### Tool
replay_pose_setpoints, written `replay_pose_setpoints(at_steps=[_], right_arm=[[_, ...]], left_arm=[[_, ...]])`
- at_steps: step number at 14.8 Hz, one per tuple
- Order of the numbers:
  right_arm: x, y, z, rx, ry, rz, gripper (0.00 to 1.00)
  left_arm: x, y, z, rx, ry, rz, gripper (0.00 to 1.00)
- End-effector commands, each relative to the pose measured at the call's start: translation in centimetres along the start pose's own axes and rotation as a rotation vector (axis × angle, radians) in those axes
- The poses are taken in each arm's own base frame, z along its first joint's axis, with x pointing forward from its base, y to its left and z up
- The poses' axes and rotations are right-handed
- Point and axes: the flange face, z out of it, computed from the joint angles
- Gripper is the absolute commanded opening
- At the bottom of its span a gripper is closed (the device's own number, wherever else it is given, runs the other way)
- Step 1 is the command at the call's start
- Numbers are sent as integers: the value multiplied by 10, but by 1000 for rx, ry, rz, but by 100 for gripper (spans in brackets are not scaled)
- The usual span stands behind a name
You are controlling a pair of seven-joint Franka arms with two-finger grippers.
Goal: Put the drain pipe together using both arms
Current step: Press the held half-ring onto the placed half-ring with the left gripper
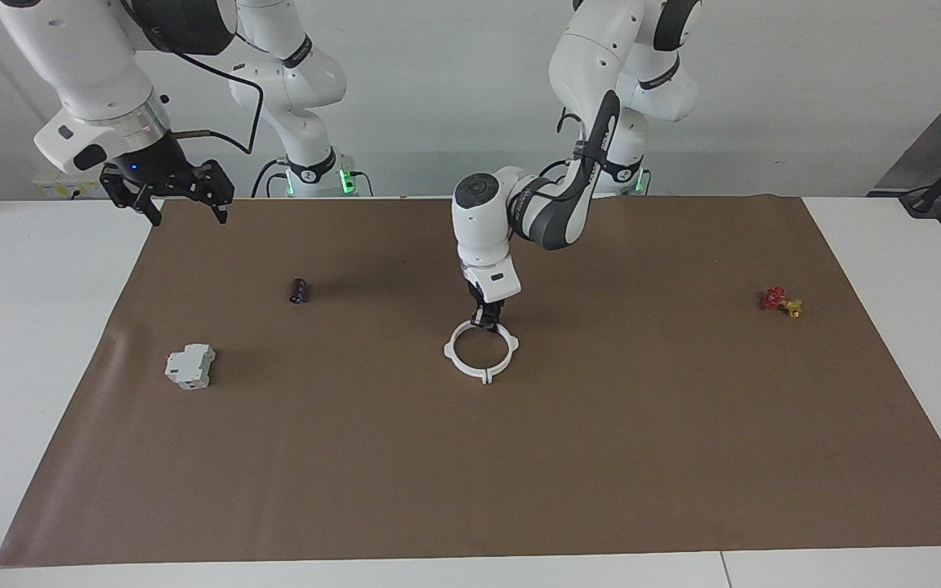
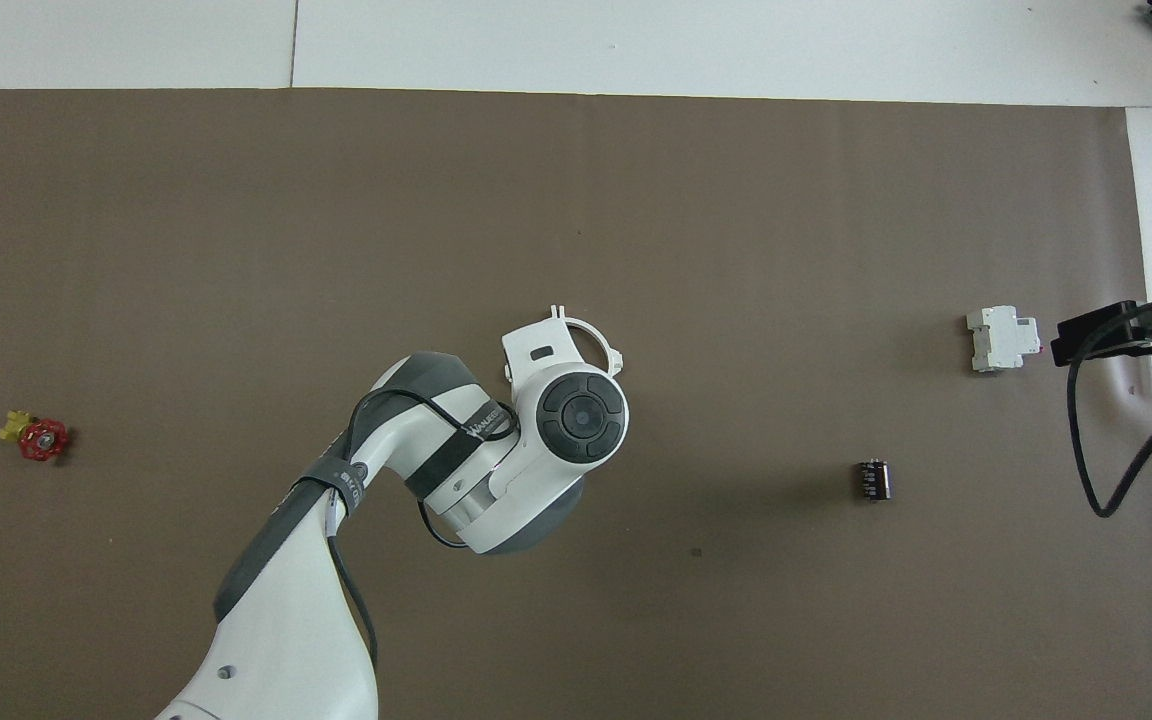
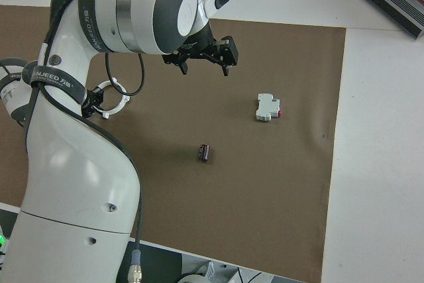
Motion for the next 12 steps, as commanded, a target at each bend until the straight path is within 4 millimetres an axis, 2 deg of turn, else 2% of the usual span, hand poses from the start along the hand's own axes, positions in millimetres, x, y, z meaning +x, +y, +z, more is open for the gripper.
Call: replay_pose_setpoints(at_steps=[1, 6, 12], right_arm=[[-4, 2, -2, 20, 0, -8, 100], [-4, 2, -2, 20, 0, -8, 100], [-4, 1, -2, 20, 0, -9, 100]], left_arm=[[2, 5, 15, 11, 24, 22, 1], [6, 7, 13, 11, 27, 22, 13], [6, 11, 8, 4, 27, 19, 16]])
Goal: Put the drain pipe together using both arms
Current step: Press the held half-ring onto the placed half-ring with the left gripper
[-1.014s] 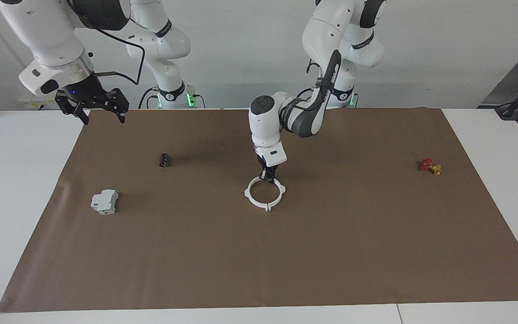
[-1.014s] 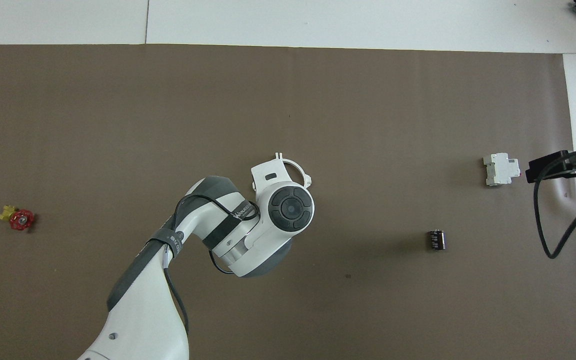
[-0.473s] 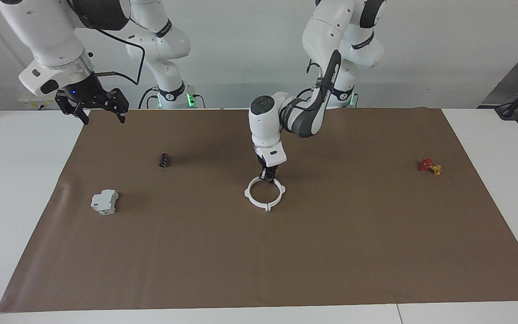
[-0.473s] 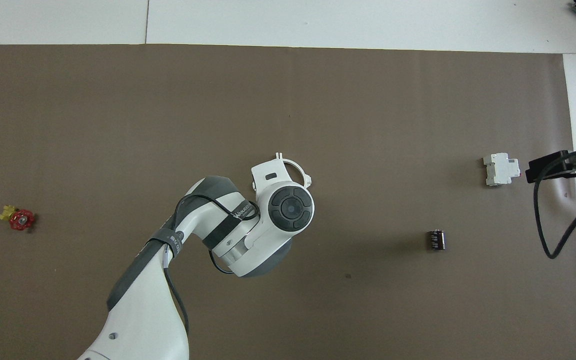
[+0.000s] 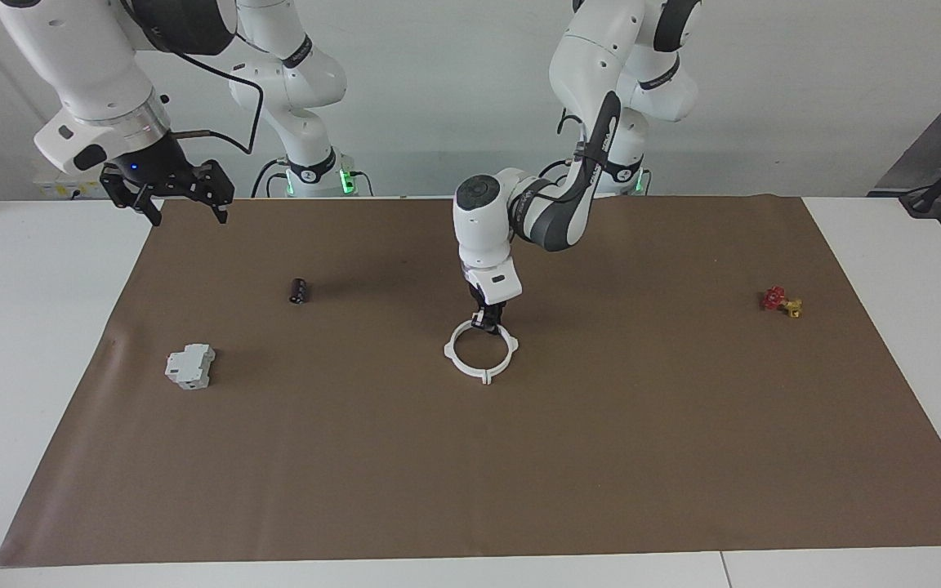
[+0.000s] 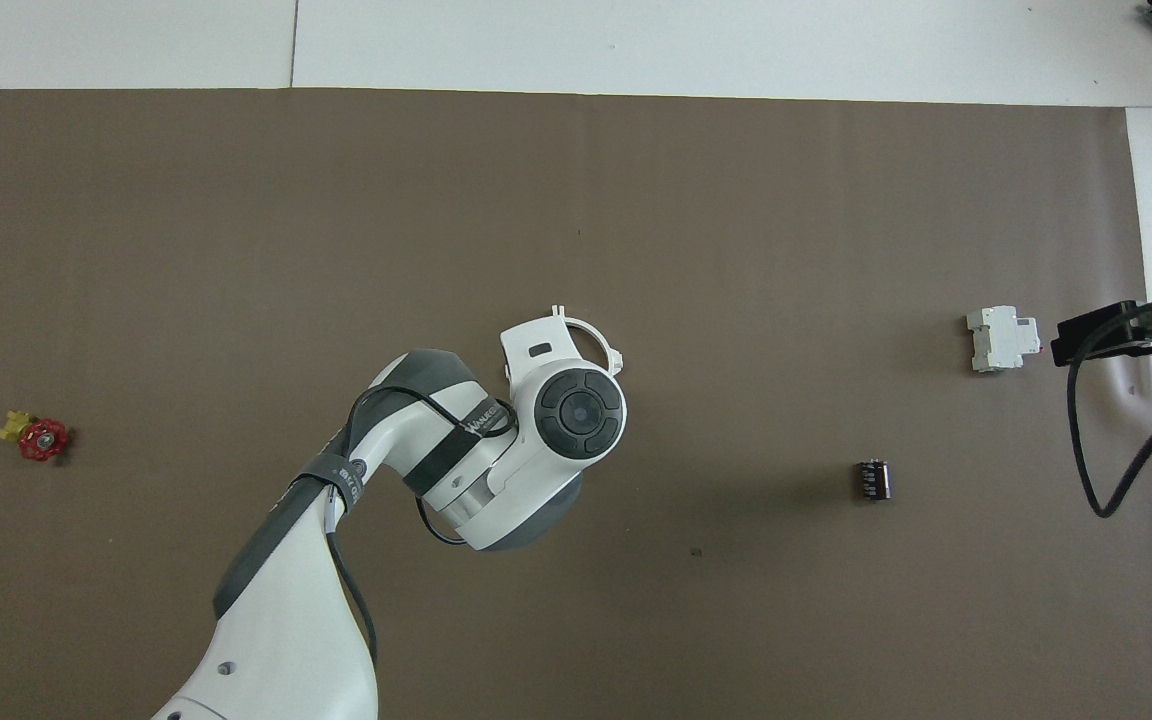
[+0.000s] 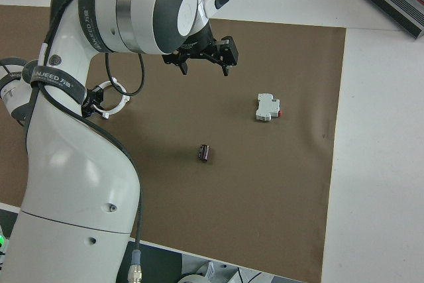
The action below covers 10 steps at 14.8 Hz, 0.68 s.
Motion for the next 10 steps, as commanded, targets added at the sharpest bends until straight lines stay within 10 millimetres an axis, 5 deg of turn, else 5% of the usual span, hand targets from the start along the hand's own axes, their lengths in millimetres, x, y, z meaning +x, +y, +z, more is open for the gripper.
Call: replay_pose_setpoints(at_steps=[1, 6, 10], right_arm=[[-4, 1, -1, 20, -1, -8, 100], [-4, 2, -2, 20, 0, -8, 100], [-4, 1, -2, 20, 0, -9, 100]], left_arm=[[4, 8, 6, 7, 25, 15, 17], [12, 13, -8, 43, 48, 75, 21], [14, 13, -12, 40, 46, 78, 37]])
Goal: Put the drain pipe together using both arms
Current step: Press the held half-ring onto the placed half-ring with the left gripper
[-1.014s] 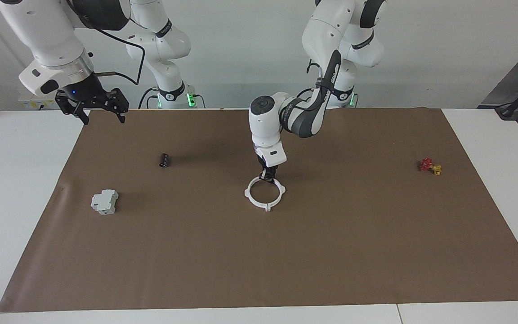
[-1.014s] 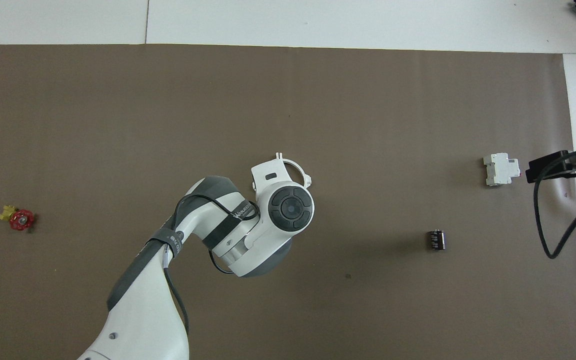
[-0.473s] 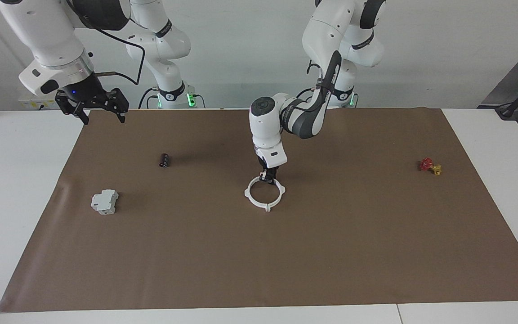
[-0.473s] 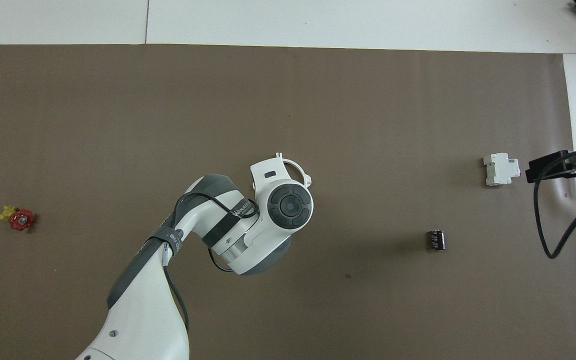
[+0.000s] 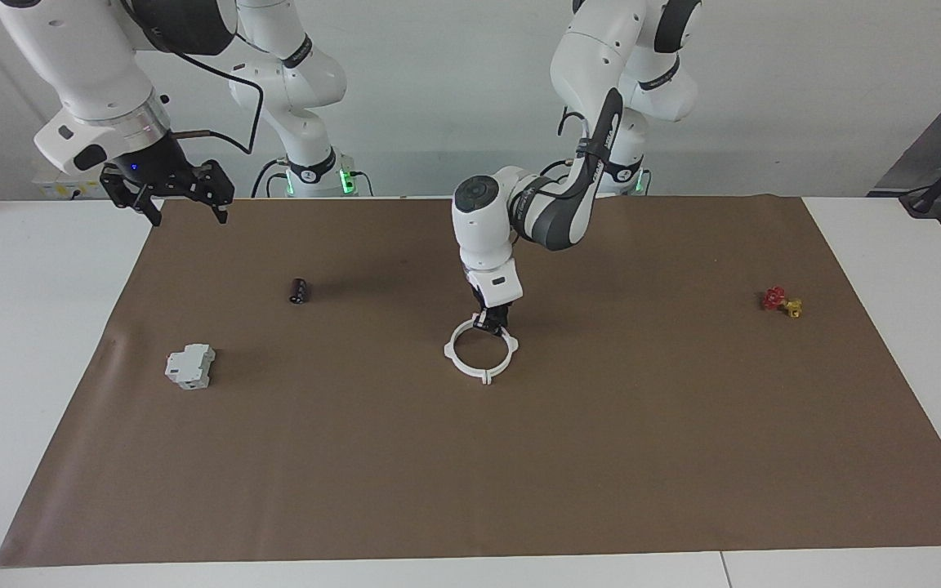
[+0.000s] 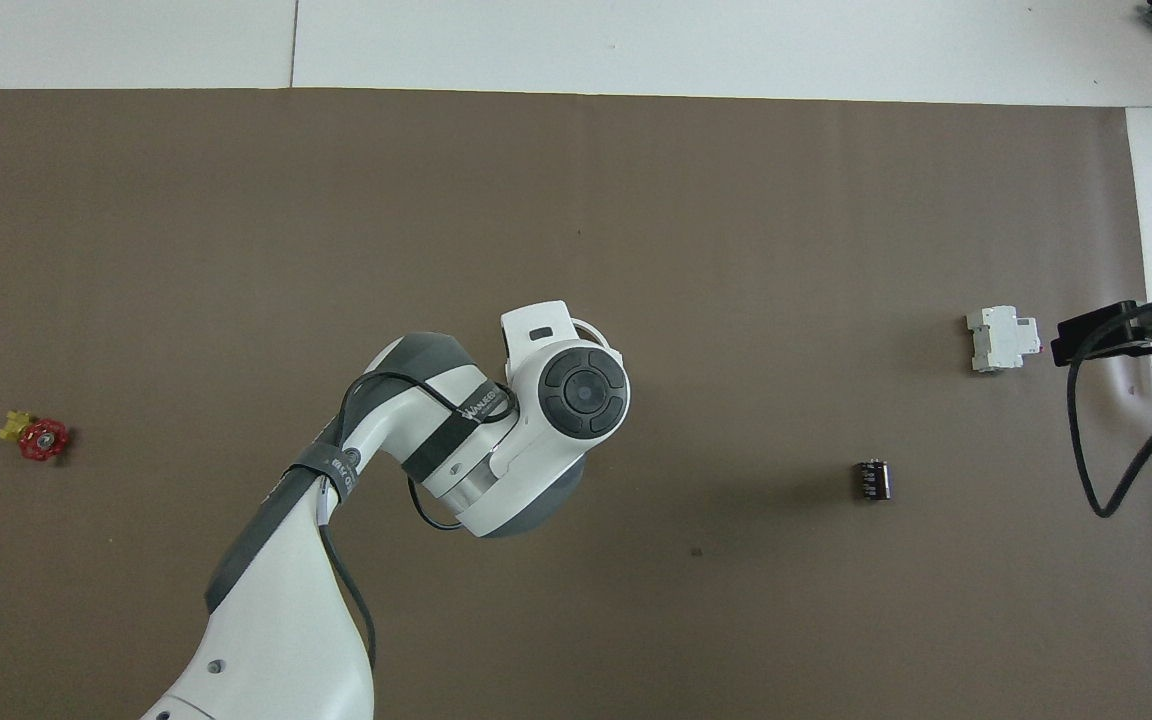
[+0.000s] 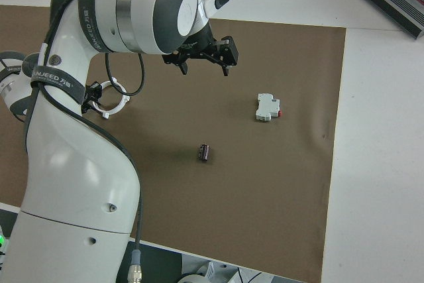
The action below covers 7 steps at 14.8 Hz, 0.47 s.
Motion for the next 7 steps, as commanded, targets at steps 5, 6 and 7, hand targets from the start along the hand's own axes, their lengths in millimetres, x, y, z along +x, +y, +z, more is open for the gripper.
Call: replay_pose_setpoints(at_steps=[5, 6, 7], right_arm=[[-4, 1, -1, 20, -1, -9, 100], [-4, 1, -1, 20, -1, -9, 100], [-4, 2, -2, 20, 0, -8, 100]], left_arm=[[7, 2, -3, 20, 26, 18, 40], [10, 2, -12, 20, 28, 25, 40], [21, 2, -19, 26, 31, 37, 39]])
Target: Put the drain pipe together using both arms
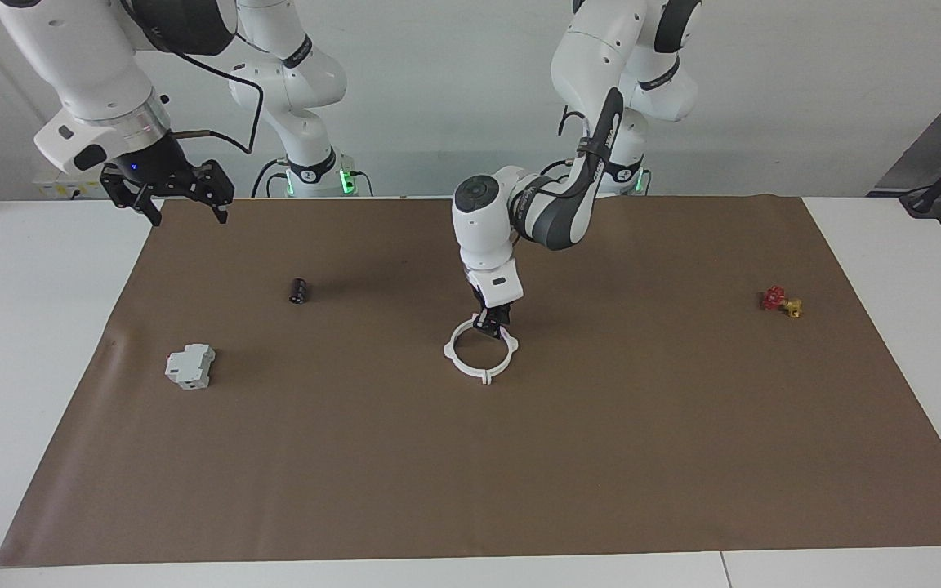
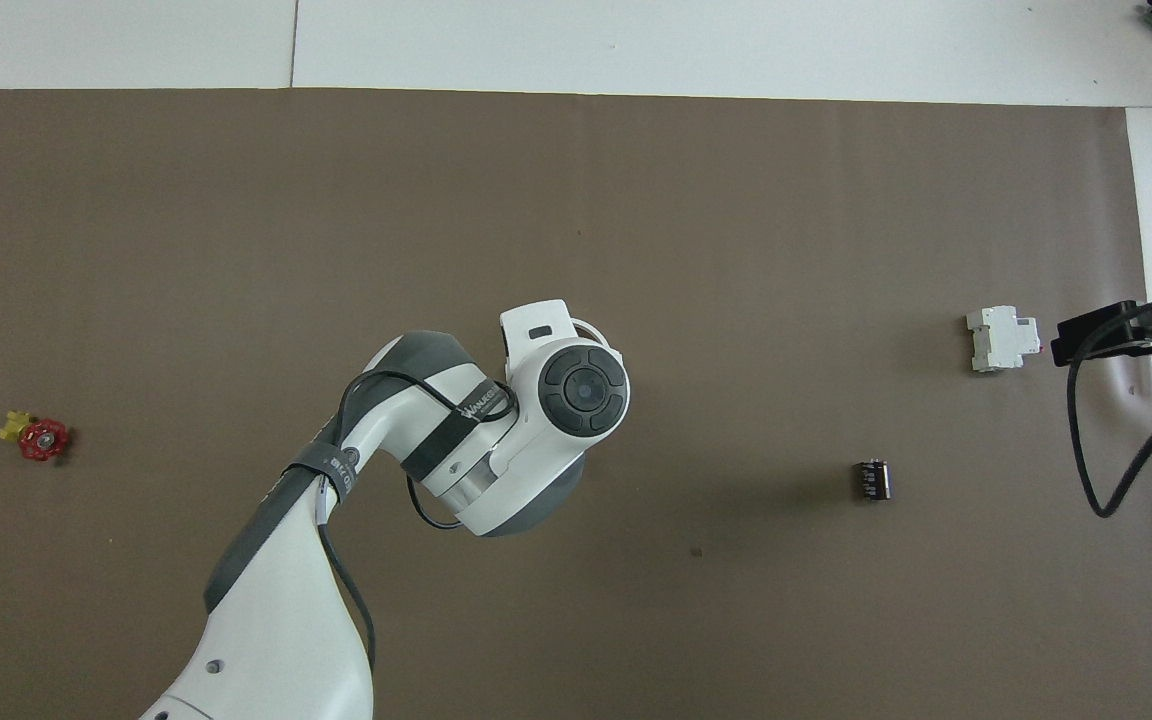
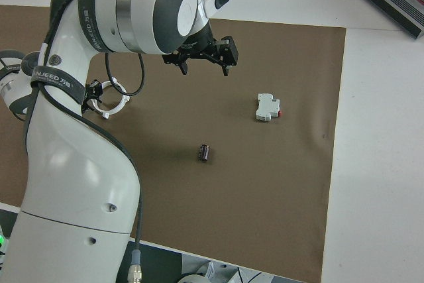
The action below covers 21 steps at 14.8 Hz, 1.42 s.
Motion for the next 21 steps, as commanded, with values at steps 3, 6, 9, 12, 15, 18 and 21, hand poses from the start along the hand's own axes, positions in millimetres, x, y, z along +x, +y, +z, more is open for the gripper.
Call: replay_pose_setpoints(at_steps=[3, 6, 9, 12, 15, 18, 21], right_arm=[[-4, 1, -1, 20, -1, -8, 100], [-4, 1, -1, 20, -1, -9, 100], [-4, 2, -2, 20, 0, -8, 100], [-4, 1, -2, 20, 0, -9, 100], [-4, 2, -2, 20, 0, -8, 100], [-4, 2, -2, 20, 0, -8, 100], [-4, 1, -1, 20, -1, -8, 100]], left_arm=[[58, -4, -59, -6, 16, 45, 40], [87, -17, -90, 17, 7, 92, 43], [113, -30, -108, 54, 2, 177, 45], [137, -38, -119, 58, 0, 233, 51], [175, -56, -132, 94, -25, 376, 60], [212, -75, -136, 129, -53, 449, 69], [258, -95, -148, 123, -70, 531, 79]])
